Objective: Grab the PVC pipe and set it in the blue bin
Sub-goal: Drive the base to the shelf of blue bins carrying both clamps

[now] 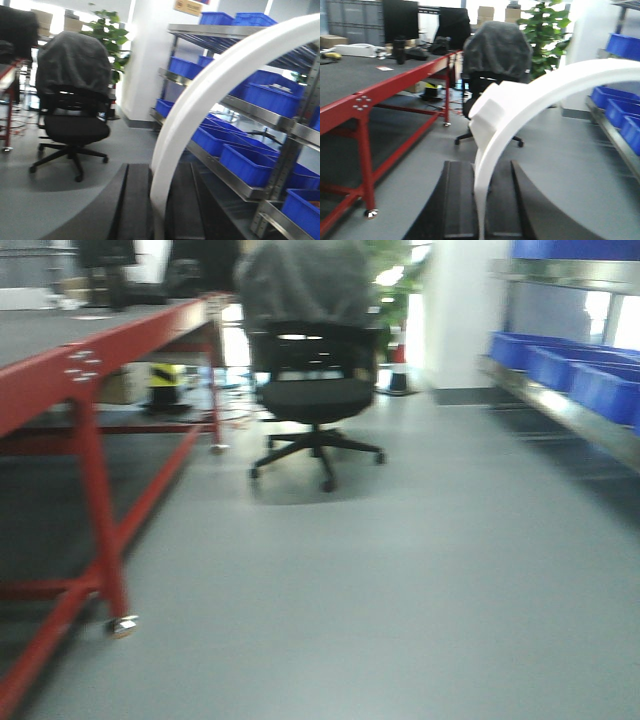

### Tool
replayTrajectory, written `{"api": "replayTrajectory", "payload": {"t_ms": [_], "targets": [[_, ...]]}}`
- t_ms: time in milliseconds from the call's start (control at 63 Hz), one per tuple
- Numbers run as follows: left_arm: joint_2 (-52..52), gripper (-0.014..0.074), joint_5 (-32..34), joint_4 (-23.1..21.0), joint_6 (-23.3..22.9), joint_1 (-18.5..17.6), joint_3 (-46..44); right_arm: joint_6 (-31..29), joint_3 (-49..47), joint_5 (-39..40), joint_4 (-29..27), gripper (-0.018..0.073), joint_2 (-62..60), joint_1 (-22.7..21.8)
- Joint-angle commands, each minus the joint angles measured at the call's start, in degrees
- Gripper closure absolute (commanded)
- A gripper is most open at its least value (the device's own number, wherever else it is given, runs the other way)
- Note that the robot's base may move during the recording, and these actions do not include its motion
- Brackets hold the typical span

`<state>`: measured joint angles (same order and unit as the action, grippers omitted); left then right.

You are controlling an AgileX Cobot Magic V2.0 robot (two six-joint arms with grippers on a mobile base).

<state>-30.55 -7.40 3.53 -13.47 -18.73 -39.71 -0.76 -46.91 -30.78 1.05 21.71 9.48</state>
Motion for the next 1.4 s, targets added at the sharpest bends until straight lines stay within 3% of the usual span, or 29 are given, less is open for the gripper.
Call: {"api": "replayTrajectory", "payload": {"t_ms": [0,1381], "targets": [[0.43,0.0707,1.15,0.09,-0.25,0.27,0.00,-0.24,0.01,1.65,0.60,0.0720,-0.25,-0.32],[0.43,0.0707,1.15,0.09,-0.25,0.27,0.00,-0.24,0.01,1.65,0.60,0.0720,-0.25,-0.32]]}}
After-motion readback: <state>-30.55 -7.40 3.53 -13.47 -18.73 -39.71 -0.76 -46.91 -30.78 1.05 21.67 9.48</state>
